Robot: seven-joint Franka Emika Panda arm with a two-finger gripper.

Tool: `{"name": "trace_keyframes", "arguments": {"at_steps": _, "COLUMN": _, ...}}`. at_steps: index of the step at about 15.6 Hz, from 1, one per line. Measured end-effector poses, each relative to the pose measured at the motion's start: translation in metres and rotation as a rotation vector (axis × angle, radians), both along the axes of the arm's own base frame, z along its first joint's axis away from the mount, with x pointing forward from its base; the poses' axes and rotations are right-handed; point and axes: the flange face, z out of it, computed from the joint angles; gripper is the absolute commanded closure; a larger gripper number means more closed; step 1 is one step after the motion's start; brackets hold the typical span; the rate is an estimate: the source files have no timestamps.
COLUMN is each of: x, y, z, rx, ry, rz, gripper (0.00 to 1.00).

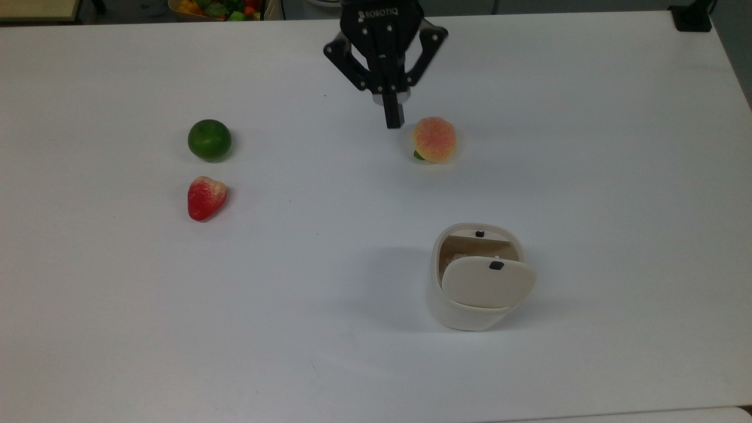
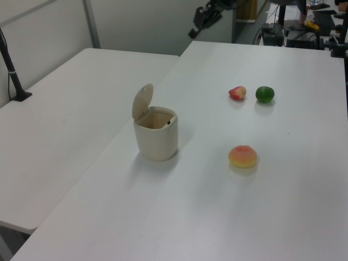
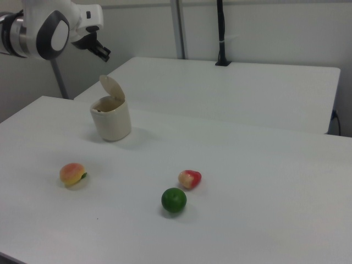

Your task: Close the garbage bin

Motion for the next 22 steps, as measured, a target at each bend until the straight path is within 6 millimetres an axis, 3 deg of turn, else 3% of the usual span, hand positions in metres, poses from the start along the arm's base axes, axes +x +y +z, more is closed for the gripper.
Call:
{"name": "trace_keyframes", "arguments": {"at_steps": 4, "x": 0.026, "y": 0.024, "z": -0.019, "rx": -0.016, "ry": -0.11, "rz": -0.002, "gripper": 1.0}}
{"name": "trace_keyframes", "arguments": {"at_steps": 8, "x": 0.047, "y": 0.049, "z": -0.059, "rx": -0.011, "ry": -0.207, "rz": 0.032, "gripper": 1.0}}
{"name": "trace_keyframes", "arguments": {"at_steps": 12, "x": 0.07, "y": 0.058, "z": -0.084, "rx": -0.007, "ry": -0.226, "rz": 0.037, "gripper": 1.0}}
{"name": "trace_keyframes", "arguments": {"at_steps": 15, "x": 0.077, "y": 0.066, "z": -0.092, "rx": -0.001, "ry": -0.255, "rz": 0.047, "gripper": 1.0}}
{"name": "trace_keyframes", "arguments": {"at_steps": 22, "x": 0.083, "y": 0.089, "z": -0.14, "rx": -0.009, "ry": -0.205, "rz": 0.075, "gripper": 1.0}}
